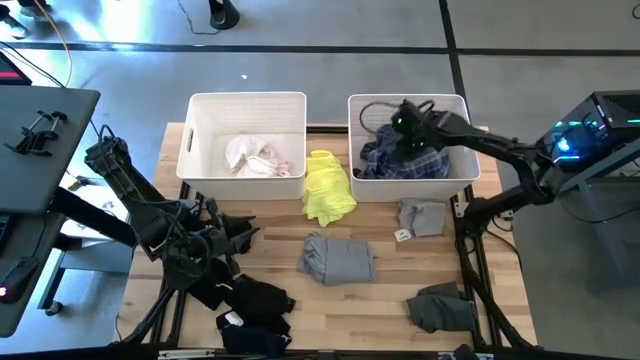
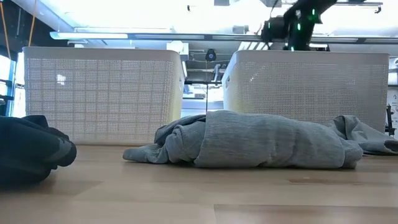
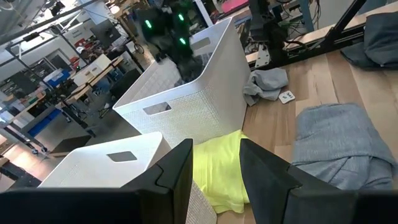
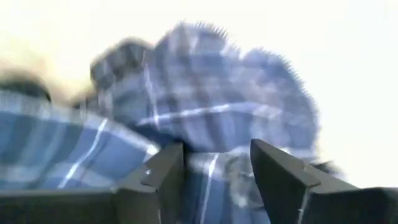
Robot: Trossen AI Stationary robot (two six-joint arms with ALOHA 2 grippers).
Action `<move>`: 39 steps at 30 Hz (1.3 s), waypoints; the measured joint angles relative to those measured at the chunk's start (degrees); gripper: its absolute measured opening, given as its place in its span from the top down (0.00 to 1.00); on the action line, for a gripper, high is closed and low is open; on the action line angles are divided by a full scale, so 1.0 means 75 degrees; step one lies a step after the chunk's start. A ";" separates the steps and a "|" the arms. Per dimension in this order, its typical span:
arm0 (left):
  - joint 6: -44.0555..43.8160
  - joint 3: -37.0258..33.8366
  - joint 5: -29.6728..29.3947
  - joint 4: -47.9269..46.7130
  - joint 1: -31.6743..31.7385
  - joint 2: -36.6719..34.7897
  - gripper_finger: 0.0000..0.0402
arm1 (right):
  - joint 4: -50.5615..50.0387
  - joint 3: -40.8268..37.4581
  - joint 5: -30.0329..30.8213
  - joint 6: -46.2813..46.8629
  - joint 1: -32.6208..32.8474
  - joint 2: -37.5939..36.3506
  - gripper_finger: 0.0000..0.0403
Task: Sort clothes
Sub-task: Put the blue long-sleeved shirt into the right white laundry bin, then put the gray boxers into the left white laundry bin
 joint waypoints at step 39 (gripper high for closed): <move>-0.0130 0.0000 0.0001 0.0018 0.0010 0.0000 0.70 | -0.0810 -0.2151 -0.0177 0.8120 0.8591 -0.1626 0.56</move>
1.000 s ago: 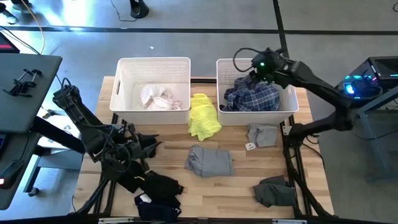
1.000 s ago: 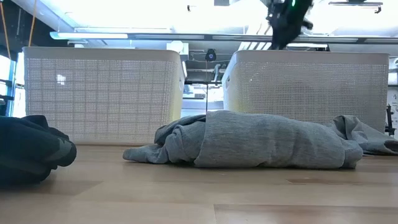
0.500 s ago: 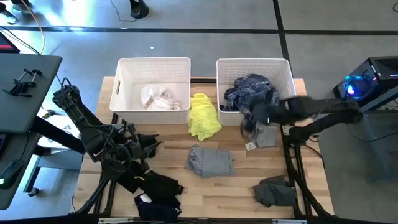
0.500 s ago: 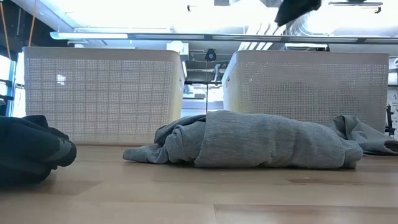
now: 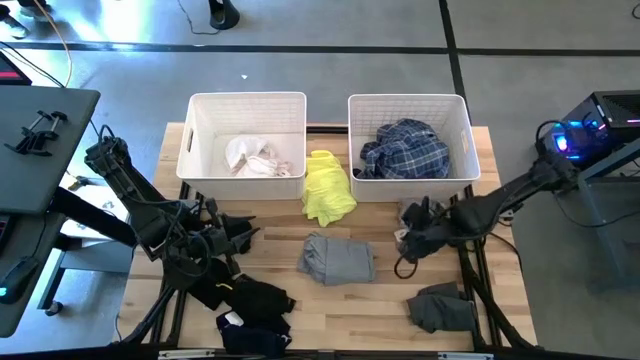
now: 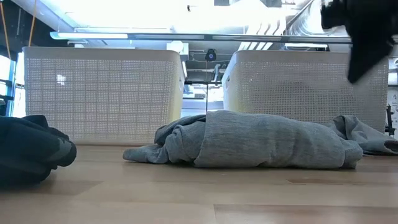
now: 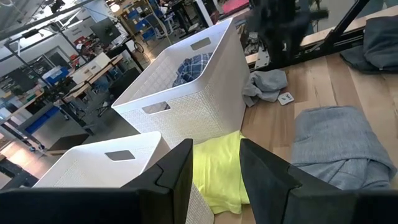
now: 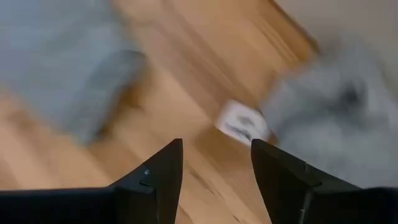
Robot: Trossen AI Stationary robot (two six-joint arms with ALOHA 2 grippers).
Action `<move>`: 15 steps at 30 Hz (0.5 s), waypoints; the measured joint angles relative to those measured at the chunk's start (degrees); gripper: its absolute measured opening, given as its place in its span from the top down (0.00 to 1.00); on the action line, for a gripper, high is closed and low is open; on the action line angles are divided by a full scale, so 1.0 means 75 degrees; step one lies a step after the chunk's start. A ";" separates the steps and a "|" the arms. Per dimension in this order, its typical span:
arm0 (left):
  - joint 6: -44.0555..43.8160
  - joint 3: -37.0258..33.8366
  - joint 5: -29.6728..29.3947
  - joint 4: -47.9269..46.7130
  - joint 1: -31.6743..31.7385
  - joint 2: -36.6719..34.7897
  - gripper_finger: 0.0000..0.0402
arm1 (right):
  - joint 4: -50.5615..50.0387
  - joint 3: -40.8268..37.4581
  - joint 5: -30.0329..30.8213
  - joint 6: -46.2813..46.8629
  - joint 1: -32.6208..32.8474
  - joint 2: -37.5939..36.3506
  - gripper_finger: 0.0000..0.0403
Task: Sort clothes
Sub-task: Put the gray boxers into the left white laundry bin
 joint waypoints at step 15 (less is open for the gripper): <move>-0.0402 0.0006 0.1528 0.0046 0.1261 0.0033 0.70 | 0.2132 -0.3643 0.0050 0.2536 -0.0119 -0.0042 0.65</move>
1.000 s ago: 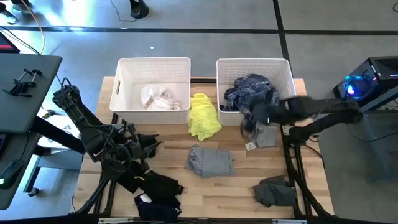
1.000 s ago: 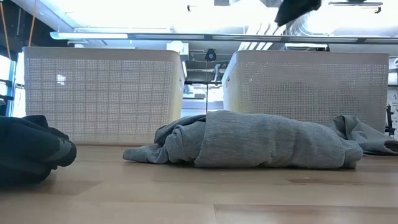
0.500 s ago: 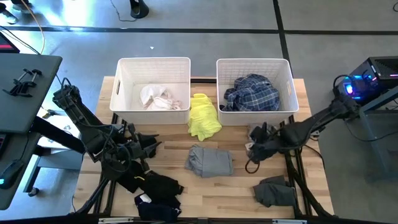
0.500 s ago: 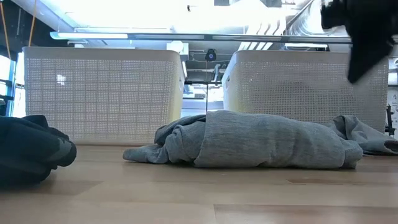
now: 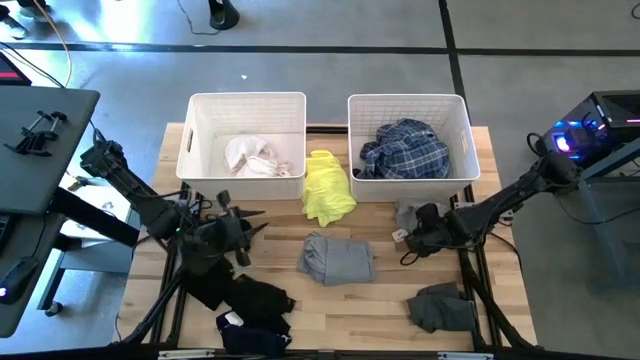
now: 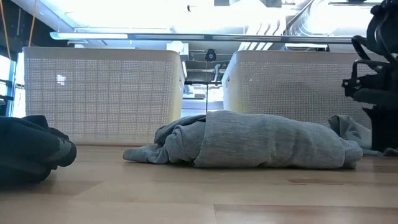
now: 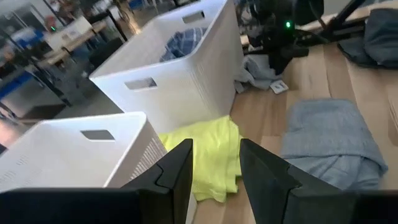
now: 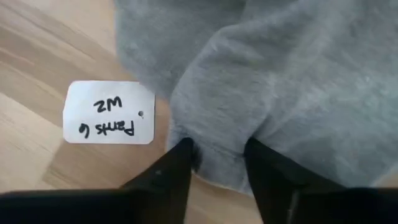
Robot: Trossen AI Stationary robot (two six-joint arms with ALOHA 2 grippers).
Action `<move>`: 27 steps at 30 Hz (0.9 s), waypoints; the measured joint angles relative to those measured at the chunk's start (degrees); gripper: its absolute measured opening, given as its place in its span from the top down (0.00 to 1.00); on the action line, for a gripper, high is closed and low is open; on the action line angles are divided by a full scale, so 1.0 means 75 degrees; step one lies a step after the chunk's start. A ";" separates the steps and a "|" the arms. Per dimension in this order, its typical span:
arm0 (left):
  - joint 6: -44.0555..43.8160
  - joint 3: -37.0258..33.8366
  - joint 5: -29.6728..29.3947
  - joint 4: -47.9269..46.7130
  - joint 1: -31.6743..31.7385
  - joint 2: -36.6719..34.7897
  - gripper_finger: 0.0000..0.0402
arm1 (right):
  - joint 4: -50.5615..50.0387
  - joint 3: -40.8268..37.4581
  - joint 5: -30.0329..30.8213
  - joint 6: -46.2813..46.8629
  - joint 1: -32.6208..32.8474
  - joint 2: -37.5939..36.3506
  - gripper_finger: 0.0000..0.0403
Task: Sort clothes
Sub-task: Put the gray boxers into the left white laundry bin
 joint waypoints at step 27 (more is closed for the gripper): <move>0.6021 -0.1186 0.4684 1.0246 0.2648 0.4234 0.59 | 0.9819 0.0475 0.2643 -0.9020 0.0286 0.0540 0.98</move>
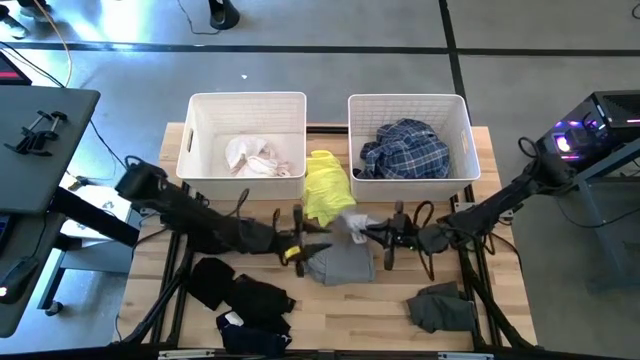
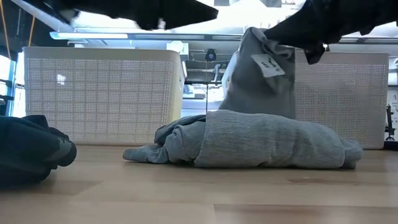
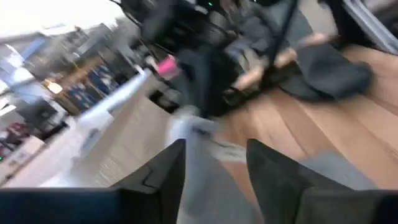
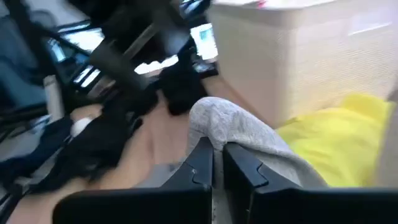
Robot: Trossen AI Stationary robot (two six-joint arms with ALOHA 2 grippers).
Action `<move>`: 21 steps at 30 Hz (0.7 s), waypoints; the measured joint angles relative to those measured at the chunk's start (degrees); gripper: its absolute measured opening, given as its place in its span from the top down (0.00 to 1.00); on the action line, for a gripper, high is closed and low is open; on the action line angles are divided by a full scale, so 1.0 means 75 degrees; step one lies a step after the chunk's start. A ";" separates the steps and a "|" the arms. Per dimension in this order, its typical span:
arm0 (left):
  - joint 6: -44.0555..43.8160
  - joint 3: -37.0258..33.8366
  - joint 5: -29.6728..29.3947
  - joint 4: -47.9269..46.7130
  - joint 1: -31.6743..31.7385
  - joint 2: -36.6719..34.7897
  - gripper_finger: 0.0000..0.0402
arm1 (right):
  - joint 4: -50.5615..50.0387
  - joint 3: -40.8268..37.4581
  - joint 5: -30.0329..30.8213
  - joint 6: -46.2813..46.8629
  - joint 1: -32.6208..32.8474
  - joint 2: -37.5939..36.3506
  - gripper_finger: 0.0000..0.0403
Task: Sort clothes
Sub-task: Put the gray boxers into the left white laundry bin
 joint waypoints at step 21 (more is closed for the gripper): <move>-0.2791 0.0740 0.4095 0.0306 0.1360 0.2237 0.41 | 0.1930 0.0003 -0.1235 -0.1238 0.0020 0.0298 0.98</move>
